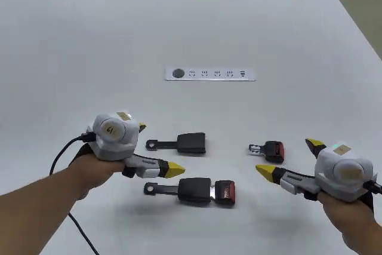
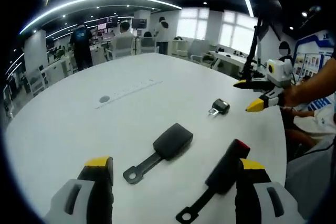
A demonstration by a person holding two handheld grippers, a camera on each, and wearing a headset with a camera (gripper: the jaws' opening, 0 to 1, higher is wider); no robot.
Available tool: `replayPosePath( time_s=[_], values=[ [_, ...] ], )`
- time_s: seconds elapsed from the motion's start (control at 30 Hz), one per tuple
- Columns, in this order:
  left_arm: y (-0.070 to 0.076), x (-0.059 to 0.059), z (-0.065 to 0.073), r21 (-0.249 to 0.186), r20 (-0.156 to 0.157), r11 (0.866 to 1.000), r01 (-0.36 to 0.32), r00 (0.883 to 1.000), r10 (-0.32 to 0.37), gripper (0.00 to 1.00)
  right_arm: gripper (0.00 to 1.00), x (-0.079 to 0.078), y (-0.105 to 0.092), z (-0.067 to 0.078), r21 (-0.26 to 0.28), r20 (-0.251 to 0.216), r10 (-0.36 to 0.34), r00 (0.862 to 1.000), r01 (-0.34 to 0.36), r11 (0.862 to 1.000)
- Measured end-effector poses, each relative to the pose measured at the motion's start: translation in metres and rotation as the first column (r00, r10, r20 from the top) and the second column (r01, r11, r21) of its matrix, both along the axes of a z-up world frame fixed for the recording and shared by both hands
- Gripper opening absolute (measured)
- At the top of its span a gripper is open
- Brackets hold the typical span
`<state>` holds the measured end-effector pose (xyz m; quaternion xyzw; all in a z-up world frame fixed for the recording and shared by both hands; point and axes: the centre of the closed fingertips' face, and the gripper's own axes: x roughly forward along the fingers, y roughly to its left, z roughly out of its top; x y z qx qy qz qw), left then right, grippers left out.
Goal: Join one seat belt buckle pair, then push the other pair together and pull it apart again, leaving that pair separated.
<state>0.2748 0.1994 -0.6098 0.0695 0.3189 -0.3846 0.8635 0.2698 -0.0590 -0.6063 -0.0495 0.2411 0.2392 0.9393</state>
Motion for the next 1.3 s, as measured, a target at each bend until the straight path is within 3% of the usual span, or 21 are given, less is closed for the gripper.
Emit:
replayPosePath(
  time_s=[0.13, 0.27, 0.37, 0.6, 0.63, 0.8, 1.03, 1.3],
  values=[
    [0.017, -0.013, 0.007, -0.038, 0.016, 0.997, -0.063, 0.998, 0.064, 1.0, 0.9, -0.015, 0.006, 0.0, -0.014, 0.006, 0.003, 1.0, -0.003, 1.0],
    [0.028, -0.031, 0.015, -0.047, 0.017, 0.995, -0.092, 0.996, 0.093, 1.0, 0.93, -0.029, 0.011, 0.001, -0.033, 0.016, 0.019, 1.0, -0.019, 0.999],
    [0.041, -0.041, 0.013, -0.045, 0.019, 0.993, -0.107, 0.994, 0.108, 1.0, 0.97, -0.038, 0.014, 0.006, -0.021, 0.028, 0.008, 1.0, -0.007, 1.0],
    [0.055, -0.066, 0.02, -0.095, 0.042, 0.985, -0.147, 0.988, 0.152, 1.0, 0.99, -0.061, 0.019, 0.016, -0.042, 0.052, 0.008, 0.999, -0.006, 0.999],
    [0.055, -0.072, 0.022, -0.105, 0.034, 0.981, -0.161, 0.986, 0.165, 1.0, 1.0, -0.066, 0.02, 0.018, -0.035, 0.053, 0.004, 0.999, -0.002, 0.999],
    [0.065, -0.089, 0.023, -0.098, 0.038, 0.982, -0.159, 0.986, 0.164, 1.0, 1.0, -0.078, 0.019, 0.019, -0.046, 0.053, -0.002, 0.999, 0.004, 0.999],
    [0.084, -0.105, 0.029, -0.126, 0.047, 0.974, -0.187, 0.98, 0.194, 1.0, 1.0, -0.096, 0.017, 0.033, -0.053, 0.076, -0.014, 0.997, 0.018, 0.998],
    [0.1, -0.121, 0.034, -0.135, 0.06, 0.97, -0.2, 0.976, 0.21, 1.0, 1.0, -0.113, 0.014, 0.035, -0.062, 0.086, -0.015, 0.996, 0.021, 0.998]
  ],
)
